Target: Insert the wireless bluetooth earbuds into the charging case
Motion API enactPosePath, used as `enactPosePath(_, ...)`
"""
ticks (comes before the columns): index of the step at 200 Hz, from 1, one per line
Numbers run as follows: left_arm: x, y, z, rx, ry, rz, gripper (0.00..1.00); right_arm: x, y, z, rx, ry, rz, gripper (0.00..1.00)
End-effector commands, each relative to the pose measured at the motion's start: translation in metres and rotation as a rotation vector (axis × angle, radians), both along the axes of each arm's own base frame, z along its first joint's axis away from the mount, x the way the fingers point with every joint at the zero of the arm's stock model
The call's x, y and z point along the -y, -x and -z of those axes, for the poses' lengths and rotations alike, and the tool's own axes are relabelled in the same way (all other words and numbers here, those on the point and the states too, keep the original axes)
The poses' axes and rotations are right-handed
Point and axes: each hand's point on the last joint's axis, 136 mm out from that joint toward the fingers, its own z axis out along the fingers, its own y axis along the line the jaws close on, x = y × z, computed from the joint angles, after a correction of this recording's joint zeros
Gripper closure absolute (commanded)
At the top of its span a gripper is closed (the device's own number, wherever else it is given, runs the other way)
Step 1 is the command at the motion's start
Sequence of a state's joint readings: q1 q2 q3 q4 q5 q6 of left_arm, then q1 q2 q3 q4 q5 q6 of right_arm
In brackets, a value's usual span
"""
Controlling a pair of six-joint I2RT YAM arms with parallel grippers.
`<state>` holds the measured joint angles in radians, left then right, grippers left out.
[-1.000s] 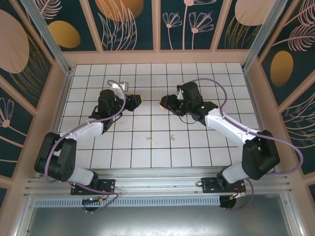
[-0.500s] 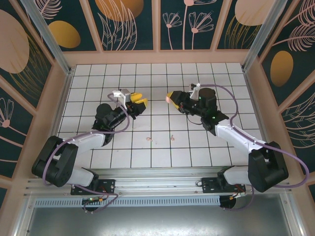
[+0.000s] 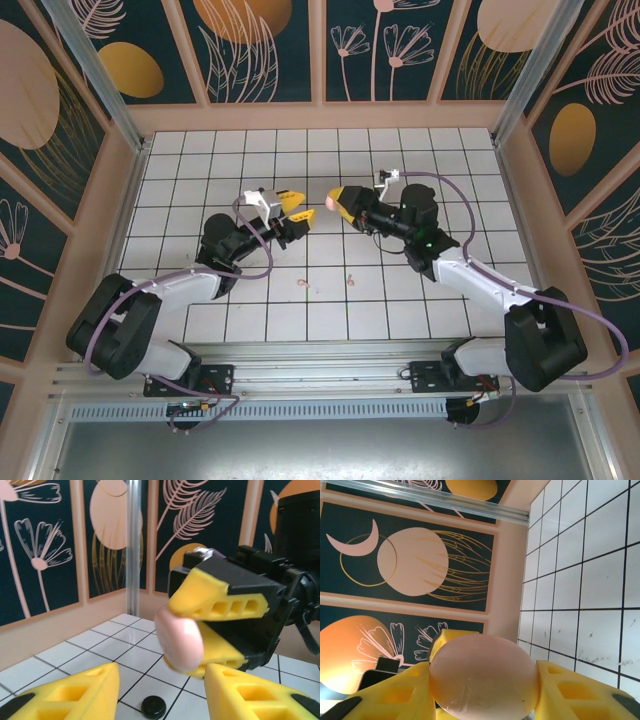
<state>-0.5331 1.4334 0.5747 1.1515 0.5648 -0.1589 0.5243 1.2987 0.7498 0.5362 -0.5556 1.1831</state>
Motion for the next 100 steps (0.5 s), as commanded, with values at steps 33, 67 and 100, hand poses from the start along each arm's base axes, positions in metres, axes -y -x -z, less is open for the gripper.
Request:
enactPosePath(33, 0.016, 0.004, -0.016, 0.057, 0.004, 0.047, 0.51, -0.017, 0.010, -0.014, 0.050, -0.054, -0.056, 0.58)
enactPosePath(67, 0.018, 0.002, -0.016, 0.040, 0.008, 0.045, 0.51, -0.021, 0.011, -0.017, 0.060, -0.056, -0.054, 0.58)
enactPosePath(100, 0.021, -0.002, -0.011, 0.007, -0.002, 0.034, 0.51, -0.024, 0.012, -0.022, 0.071, -0.063, -0.051, 0.58)
